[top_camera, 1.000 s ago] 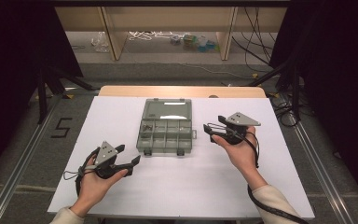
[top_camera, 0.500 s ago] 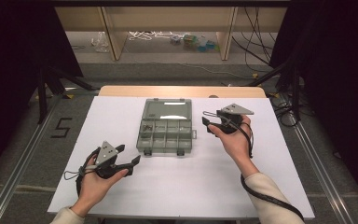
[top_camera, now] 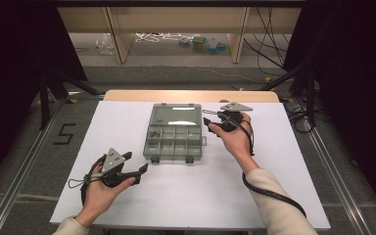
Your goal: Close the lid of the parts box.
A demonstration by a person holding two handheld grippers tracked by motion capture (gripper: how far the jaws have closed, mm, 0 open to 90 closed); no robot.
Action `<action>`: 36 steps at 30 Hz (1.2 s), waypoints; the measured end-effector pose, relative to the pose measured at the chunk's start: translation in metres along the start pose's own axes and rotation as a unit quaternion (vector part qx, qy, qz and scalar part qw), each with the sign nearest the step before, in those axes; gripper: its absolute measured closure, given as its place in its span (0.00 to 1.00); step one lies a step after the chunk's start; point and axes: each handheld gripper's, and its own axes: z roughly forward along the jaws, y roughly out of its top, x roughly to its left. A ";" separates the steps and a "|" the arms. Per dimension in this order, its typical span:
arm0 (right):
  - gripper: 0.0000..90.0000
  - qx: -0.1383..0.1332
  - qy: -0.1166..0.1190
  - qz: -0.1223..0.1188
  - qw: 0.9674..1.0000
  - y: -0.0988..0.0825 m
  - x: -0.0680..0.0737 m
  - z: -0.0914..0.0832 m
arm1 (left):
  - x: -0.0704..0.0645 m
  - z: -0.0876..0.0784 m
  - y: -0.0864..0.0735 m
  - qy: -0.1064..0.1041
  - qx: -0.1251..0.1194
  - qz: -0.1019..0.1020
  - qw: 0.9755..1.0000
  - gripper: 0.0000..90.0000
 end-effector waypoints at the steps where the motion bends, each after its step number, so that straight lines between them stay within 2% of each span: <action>1: 0.39 -0.002 -0.004 -0.003 1.000 0.001 0.000 0.002 | -0.001 0.001 -0.001 0.001 0.002 -0.007 1.000 0.28; 2: 0.39 0.001 0.002 0.004 1.000 0.003 0.000 0.005 | 0.000 0.000 0.000 -0.001 0.003 0.003 1.000 0.28; 3: 0.39 -0.004 -0.004 -0.002 1.000 0.004 -0.001 0.007 | -0.001 0.001 -0.001 0.001 0.002 -0.003 1.000 0.28; 4: 0.39 0.004 -0.001 0.002 1.000 0.006 0.000 0.010 | 0.000 0.001 0.000 -0.001 0.002 0.001 1.000 0.28; 5: 0.39 0.006 -0.002 0.006 1.000 0.007 0.001 0.011 | -0.001 0.001 0.000 -0.001 0.002 -0.005 1.000 0.28; 9: 0.40 0.011 -0.003 -0.001 1.000 0.012 0.004 0.017 | -0.001 0.001 0.000 -0.003 0.003 -0.002 1.000 0.28; 11: 0.40 0.015 0.000 0.005 1.000 0.015 0.005 0.020 | -0.001 0.000 0.000 -0.004 0.004 0.002 1.000 0.28; 12: 0.40 0.019 0.001 0.002 1.000 0.015 0.005 0.021 | -0.002 0.000 0.000 -0.003 0.003 -0.004 1.000 0.28; 15: 0.41 0.016 -0.005 0.004 1.000 0.017 0.007 0.026 | -0.003 0.000 0.001 -0.005 0.003 -0.002 1.000 0.28; 20: 0.41 0.031 -0.008 0.012 0.999 0.021 0.005 0.033 | -0.003 0.000 0.001 -0.008 0.002 -0.003 1.000 0.28; 24: 0.43 0.040 -0.024 0.018 0.999 0.021 0.002 0.038 | -0.003 -0.001 0.001 -0.008 -0.001 -0.001 1.000 0.28; 25: 0.43 0.037 -0.029 0.015 0.999 0.021 0.001 0.040 | -0.003 -0.001 0.001 -0.006 0.000 -0.006 1.000 0.28; 27: 0.44 0.041 -0.034 0.005 0.999 0.022 -0.001 0.044 | -0.002 -0.001 0.002 -0.007 0.001 0.004 1.000 0.28; 28: 0.44 0.045 -0.033 0.020 0.998 0.023 0.000 0.044 | -0.002 -0.001 0.001 -0.008 -0.001 -0.003 1.000 0.28; 29: 0.44 0.047 -0.035 0.024 0.998 0.023 -0.001 0.046 | -0.002 -0.002 0.001 -0.007 -0.001 -0.001 1.000 0.28; 30: 0.45 0.047 -0.038 0.024 0.998 0.023 -0.001 0.048 | -0.002 -0.002 0.001 -0.008 -0.003 -0.006 1.000 0.28; 32: 0.45 0.051 -0.043 0.022 0.998 0.022 -0.002 0.052 | -0.001 -0.002 0.002 -0.008 -0.002 -0.002 1.000 0.28; 33: 0.46 0.047 -0.046 0.015 0.998 0.021 -0.003 0.056 | -0.002 -0.002 0.001 -0.009 -0.002 -0.004 1.000 0.28; 34: 0.46 0.052 -0.045 0.019 0.997 0.021 -0.003 0.057 | -0.002 -0.002 0.001 -0.009 -0.003 -0.007 1.000 0.28; 36: 0.47 0.060 -0.049 0.020 0.997 0.021 -0.003 0.060 | -0.002 -0.002 0.001 -0.008 -0.002 0.000 1.000 0.28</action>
